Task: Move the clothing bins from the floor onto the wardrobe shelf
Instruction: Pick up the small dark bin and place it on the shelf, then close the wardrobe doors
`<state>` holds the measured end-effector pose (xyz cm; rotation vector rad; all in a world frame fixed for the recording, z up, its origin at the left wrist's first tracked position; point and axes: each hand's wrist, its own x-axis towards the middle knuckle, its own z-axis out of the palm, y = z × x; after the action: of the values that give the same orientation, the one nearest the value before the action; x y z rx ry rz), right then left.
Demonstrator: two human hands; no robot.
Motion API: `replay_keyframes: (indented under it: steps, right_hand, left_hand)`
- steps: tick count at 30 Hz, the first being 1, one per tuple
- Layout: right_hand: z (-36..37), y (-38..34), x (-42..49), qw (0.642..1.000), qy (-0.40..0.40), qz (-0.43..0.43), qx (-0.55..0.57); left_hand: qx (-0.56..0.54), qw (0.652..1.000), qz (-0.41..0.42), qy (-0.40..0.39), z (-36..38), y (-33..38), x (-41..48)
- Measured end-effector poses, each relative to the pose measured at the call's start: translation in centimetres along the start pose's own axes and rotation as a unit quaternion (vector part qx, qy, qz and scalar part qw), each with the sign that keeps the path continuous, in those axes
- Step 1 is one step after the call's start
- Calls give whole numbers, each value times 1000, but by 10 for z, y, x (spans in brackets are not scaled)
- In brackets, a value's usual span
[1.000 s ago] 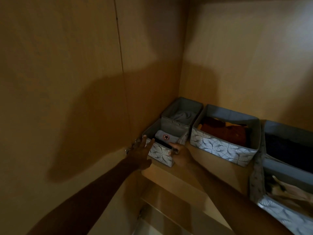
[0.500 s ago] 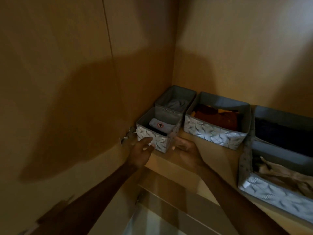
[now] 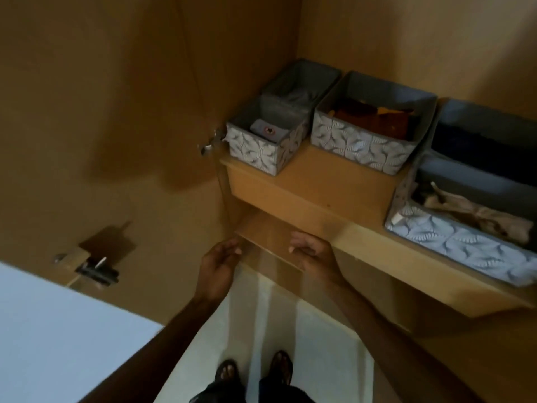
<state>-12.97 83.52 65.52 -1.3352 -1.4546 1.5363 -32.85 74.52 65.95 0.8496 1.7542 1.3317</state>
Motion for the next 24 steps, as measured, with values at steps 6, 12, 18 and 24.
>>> replay_keyframes:
  steps: [6, 12, 18, 24]
  right_hand:
    - [32, 20, -75, 1000, -23, -3, -15]
    - [45, 29, -162, 999, 24, -30, -4]
    - [23, 29, -273, 995, 81, -49, -10]
    - [-25, 41, -363, 988, 147, -47, -12]
  left_hand:
    - [-11, 1000, -17, 11, -48, -31, -76]
    - [17, 999, 26, -39, -79, -33, -142]
    - [10, 992, 73, -103, -69, -13, -219]
    - [-2, 983, 100, -157, -22, -14, -295]
